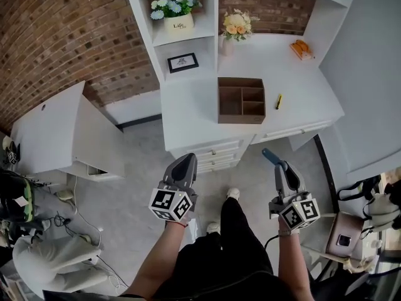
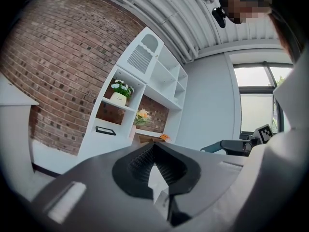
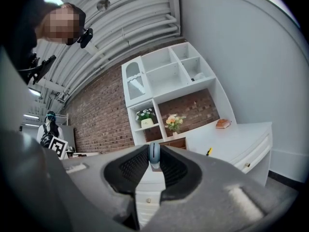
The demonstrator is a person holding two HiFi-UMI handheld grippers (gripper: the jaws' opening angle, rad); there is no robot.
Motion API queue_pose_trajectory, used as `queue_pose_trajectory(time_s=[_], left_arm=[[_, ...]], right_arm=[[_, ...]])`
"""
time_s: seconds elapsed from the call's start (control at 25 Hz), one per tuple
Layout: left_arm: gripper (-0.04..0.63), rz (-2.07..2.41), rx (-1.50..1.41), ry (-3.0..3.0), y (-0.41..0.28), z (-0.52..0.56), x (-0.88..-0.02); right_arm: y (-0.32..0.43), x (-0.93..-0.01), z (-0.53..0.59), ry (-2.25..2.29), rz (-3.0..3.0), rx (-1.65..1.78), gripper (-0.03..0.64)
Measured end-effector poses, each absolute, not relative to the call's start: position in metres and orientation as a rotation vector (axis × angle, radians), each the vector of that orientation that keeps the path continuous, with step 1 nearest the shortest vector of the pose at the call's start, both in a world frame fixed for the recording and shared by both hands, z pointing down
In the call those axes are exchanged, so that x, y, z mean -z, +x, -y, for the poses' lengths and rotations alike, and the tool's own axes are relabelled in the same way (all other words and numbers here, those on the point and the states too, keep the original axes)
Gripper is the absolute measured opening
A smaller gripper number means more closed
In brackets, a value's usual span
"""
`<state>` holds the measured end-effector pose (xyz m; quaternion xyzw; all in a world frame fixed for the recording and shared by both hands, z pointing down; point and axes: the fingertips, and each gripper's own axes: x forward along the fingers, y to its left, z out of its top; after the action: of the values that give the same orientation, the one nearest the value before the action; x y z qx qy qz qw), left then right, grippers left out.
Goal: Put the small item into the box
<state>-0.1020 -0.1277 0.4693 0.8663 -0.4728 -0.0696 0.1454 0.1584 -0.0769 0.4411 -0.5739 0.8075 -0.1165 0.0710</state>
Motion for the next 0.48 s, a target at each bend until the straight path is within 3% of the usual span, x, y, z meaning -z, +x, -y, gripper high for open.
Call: queue_pose_trajectory(time_s=[0.48], left_arm=[[0.002, 1.397, 0.186, 2.487, -0.083, 0.204, -0.466]], right_arm=[[0.172, -0.448, 0.167, -1.661, -2.471, 0.363, 0.069]])
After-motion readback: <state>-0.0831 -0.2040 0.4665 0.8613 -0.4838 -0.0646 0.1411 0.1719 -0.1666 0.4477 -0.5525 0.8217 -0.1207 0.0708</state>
